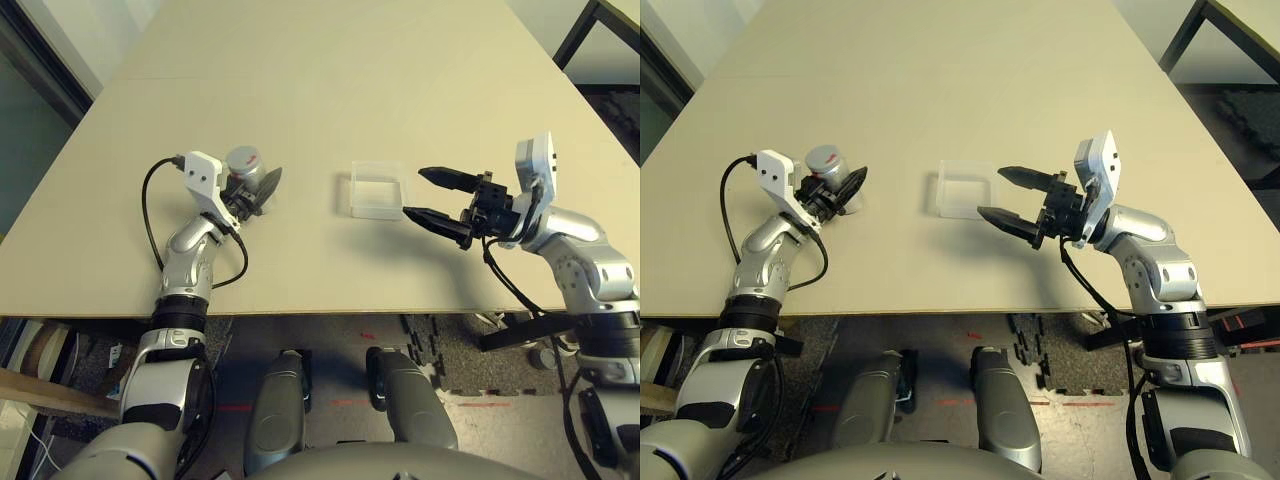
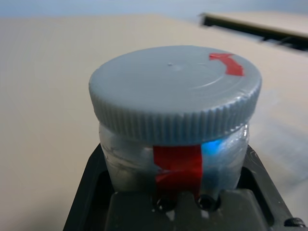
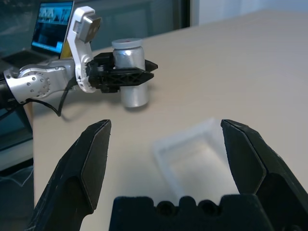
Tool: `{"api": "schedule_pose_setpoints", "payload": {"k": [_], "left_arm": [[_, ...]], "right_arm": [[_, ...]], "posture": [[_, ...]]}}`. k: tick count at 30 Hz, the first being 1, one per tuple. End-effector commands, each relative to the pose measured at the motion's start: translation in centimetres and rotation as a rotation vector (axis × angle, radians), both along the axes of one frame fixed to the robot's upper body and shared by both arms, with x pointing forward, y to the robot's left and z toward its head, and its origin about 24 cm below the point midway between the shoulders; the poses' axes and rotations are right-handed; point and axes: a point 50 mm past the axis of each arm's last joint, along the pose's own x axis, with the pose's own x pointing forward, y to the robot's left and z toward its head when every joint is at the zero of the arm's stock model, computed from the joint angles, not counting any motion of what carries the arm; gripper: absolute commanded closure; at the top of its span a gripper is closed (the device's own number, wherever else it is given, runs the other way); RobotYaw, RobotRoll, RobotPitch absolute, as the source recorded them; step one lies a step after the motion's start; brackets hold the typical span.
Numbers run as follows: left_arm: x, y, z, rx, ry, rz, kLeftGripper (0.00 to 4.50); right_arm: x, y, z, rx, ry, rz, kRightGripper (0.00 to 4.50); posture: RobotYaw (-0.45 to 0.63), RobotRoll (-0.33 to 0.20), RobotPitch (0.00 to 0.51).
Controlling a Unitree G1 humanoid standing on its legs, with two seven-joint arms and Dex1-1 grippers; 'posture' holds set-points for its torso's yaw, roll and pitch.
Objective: Pour the medicine from the bottle into the box.
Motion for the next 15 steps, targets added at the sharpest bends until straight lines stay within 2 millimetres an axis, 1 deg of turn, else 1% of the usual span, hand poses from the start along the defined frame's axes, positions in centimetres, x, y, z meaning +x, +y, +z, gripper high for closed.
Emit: {"api": "schedule_pose_setpoints", "payload": {"k": [1, 4, 6, 10, 15], "left_arm": [[0.3, -1.1, 2.3, 0.001, 0.008, -0.125, 1.93], [0.5, -1.9, 3.5, 0.008, 0.012, -0.208, 1.93], [0.6, -2.5, 3.9, 0.022, 0.014, -0.256, 1.93], [0.8, -3.6, 3.8, 0.095, 0.021, -0.342, 1.93], [1.2, -4.7, 3.9, 0.115, 0.026, -0.403, 1.93]], "right_arm": [[0.3, 0.7, 1.2, -0.006, 0.011, 0.027, 0.0], [1.0, 1.6, 1.9, -0.035, 0.015, 0.042, 0.0], [1.5, 2.2, 2.4, -0.057, 0.011, 0.052, 0.0], [2.8, 3.6, 3.5, -0.085, -0.022, 0.062, 0.0], [4.0, 5.4, 4.6, -0.076, -0.041, 0.098, 0.0]], "posture": [[-0.08, 0.0, 0.167], [-0.08, 0.0, 0.163], [-0.09, 0.0, 0.158], [-0.09, 0.0, 0.153], [-0.09, 0.0, 0.151]]}}
